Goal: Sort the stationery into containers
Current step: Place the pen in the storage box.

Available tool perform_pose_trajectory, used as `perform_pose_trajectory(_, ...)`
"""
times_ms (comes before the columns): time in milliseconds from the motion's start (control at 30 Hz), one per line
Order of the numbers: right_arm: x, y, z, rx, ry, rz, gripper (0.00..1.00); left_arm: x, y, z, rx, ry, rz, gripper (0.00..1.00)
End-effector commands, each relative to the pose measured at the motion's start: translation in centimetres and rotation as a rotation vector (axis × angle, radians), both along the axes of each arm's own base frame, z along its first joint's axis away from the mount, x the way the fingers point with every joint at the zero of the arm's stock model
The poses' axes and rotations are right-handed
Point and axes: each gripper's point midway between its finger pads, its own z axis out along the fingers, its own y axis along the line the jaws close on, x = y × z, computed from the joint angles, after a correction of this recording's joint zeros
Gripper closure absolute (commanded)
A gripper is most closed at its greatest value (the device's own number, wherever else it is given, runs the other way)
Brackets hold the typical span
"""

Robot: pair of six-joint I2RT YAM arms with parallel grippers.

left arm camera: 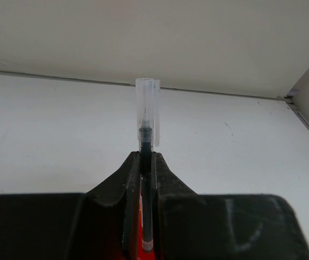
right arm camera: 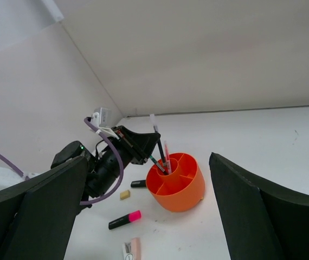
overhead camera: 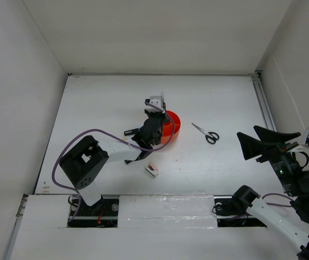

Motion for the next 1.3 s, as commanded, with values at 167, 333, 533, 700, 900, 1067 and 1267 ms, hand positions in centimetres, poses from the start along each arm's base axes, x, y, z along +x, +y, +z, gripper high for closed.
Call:
perform_pose_trajectory(167,0.0,0.6,0.3,-0.015,-0.013,0.024,0.01,-0.5,-0.1,0.4,-0.033,-0.046,0.02,1.0)
perform_pose_trajectory(333,-0.1,0.7,0.3,-0.017,-0.014,0.032,0.01,-0.9,-0.1,-0.4,-0.028,-0.04,0.02,1.0)
perform_pose_trajectory(533,-0.1,0.7,0.5,-0.011,-0.021,0.032,0.01,-1.2,0.1,-1.2,-0.025,-0.017,0.019,1.0)
perform_pose_trajectory(700,0.1,0.9,0.4,-0.017,-0.014,0.032,0.01,-1.2,0.0,-1.7,-0.006,-0.004,0.01,0.97)
perform_pose_trajectory(900,0.3,1.2,0.3,-0.033,-0.013,0.039,0.01,-1.8,-0.7,-1.5,-0.004,-0.008,-0.036,0.81)
perform_pose_trajectory(1067,0.3,1.2,0.3,-0.033,-0.013,0.039,0.01,-2.8,-1.5,-0.4,-0.015,-0.012,-0.082,0.7)
perform_pose_trajectory(1267,0.3,1.2,0.3,-0.033,-0.013,0.039,0.01,-4.3,-1.2,2.8,-0.072,-0.039,-0.089,0.48)
